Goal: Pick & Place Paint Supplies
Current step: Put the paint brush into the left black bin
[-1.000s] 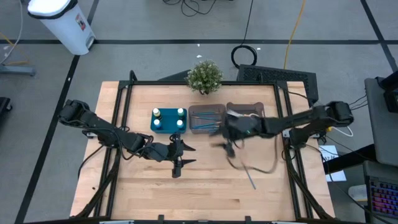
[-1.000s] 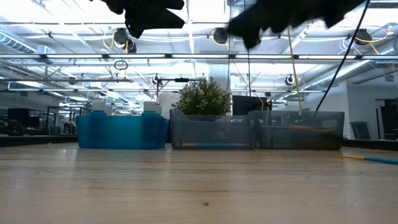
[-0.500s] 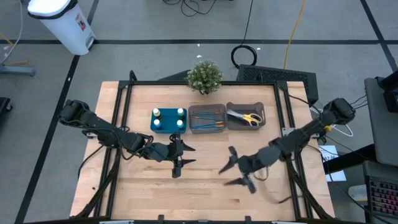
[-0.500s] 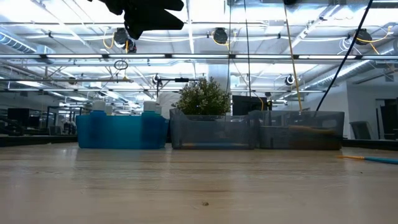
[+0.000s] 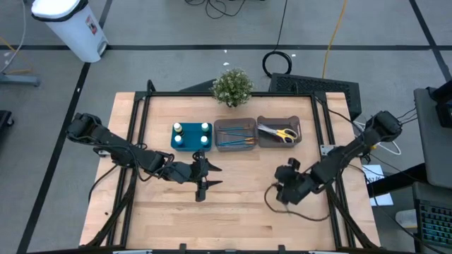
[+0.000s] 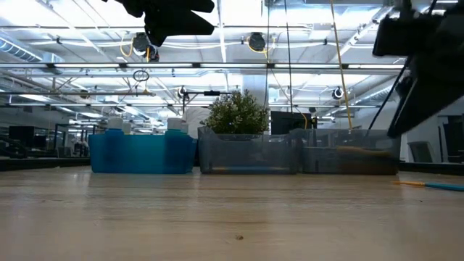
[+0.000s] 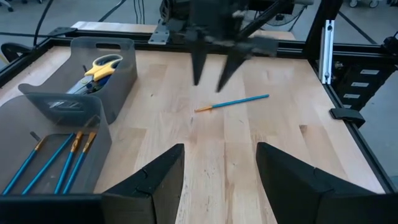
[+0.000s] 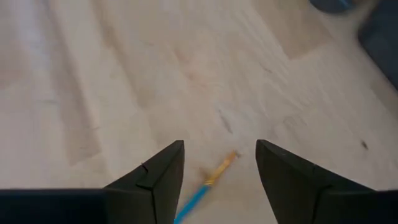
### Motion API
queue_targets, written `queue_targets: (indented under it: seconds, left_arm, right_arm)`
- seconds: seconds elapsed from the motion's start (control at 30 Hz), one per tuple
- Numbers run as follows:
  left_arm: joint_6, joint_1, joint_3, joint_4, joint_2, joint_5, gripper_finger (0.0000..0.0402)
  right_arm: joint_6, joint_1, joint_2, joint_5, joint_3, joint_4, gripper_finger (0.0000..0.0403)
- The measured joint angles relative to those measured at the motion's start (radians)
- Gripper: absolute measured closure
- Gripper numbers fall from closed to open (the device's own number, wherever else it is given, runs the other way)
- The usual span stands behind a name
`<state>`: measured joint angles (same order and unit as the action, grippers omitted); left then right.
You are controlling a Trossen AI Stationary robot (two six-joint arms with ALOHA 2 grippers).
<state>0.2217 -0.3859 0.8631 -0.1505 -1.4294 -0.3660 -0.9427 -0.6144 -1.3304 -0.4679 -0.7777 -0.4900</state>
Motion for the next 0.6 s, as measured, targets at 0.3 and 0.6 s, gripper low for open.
queue_targets:
  seconds: [0.3,0.6]
  left_arm:
    - [0.000,0.000,0.000,0.000,0.000,0.000,0.0192]
    - [-0.001,0.000,0.000,0.000,-0.004,-0.001,0.0192]
  right_arm:
    - [-0.032,0.065,-0.010,0.053,0.176,0.221,0.0229]
    - [-0.017,0.088,-0.093,0.069,0.216,0.309,0.0247]
